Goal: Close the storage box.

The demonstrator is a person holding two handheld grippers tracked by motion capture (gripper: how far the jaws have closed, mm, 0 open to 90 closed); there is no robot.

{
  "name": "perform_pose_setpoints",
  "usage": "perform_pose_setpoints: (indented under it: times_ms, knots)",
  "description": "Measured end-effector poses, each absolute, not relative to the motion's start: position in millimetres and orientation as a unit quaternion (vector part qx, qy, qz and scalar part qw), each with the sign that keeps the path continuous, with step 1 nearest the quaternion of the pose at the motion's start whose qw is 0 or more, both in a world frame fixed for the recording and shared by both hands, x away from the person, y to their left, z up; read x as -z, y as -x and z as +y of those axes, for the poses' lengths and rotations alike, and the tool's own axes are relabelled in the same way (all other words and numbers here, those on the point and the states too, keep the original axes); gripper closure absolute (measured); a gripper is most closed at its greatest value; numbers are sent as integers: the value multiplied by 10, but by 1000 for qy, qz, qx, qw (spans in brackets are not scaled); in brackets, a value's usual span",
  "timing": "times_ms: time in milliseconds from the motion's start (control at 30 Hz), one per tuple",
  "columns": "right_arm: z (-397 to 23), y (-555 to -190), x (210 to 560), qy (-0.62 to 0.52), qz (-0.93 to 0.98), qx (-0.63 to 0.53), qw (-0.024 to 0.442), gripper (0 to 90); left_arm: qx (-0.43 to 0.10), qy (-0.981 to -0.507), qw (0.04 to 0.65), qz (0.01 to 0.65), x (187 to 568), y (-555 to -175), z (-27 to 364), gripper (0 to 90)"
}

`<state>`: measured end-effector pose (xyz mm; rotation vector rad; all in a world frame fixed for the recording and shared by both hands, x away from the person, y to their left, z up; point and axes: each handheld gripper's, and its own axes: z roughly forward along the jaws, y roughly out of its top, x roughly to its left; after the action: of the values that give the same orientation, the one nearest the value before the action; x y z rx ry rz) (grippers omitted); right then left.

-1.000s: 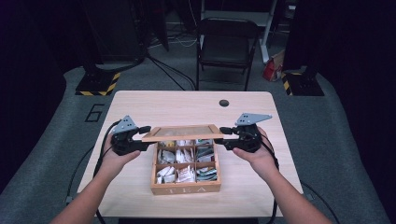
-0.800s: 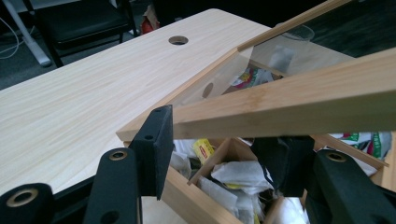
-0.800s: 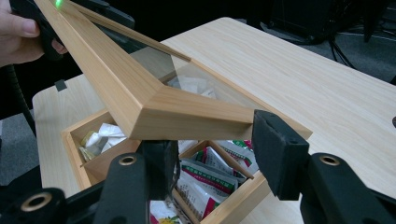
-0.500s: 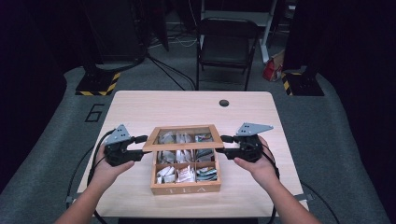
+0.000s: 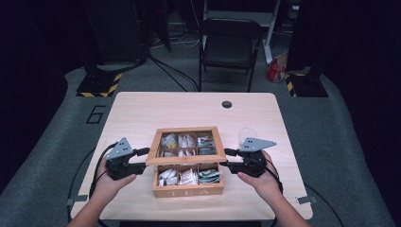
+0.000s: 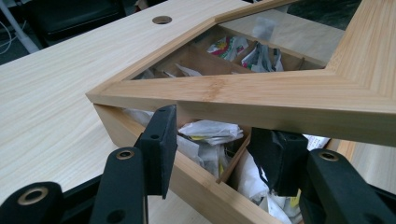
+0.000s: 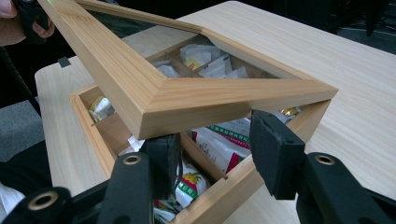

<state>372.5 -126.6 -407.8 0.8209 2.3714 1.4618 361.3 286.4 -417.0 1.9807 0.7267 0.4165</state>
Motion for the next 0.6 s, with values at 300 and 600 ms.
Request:
perform_pose_setpoints:
  times_ms: [300, 600]
  knots:
    - [-1282, -3605, 4204, -279, 810, -501, 120, 538, -174, -805, 477, 305, 4303, -3527, 2859, 511]
    - [-1325, -3506, 4304, -276, 815, -494, 122, 538, -170, -808, 473, 309, 4413, -3493, 2887, 511]
